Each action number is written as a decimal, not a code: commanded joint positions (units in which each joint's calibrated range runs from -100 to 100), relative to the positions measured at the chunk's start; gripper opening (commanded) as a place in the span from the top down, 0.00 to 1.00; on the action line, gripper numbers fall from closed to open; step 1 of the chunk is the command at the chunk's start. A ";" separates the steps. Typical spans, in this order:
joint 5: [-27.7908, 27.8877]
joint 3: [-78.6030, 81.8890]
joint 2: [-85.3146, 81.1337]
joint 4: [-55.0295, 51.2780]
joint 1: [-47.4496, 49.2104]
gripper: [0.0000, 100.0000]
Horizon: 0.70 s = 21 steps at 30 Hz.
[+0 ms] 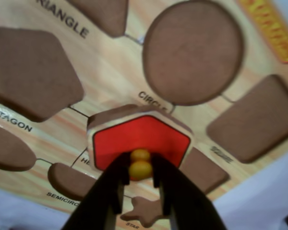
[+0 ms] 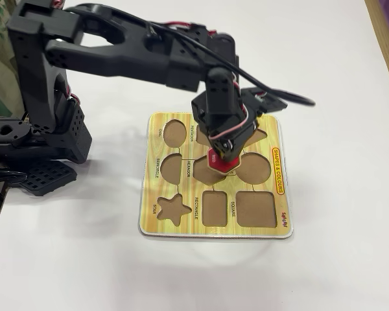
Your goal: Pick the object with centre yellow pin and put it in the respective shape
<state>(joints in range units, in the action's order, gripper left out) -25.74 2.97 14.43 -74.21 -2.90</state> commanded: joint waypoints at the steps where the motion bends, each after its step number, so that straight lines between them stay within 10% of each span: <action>1: -0.15 -1.08 0.55 0.66 -0.32 0.99; 21: -0.25 -0.18 1.47 0.48 0.46 0.99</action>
<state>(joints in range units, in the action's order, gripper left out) -25.74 3.06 16.75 -74.04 -2.81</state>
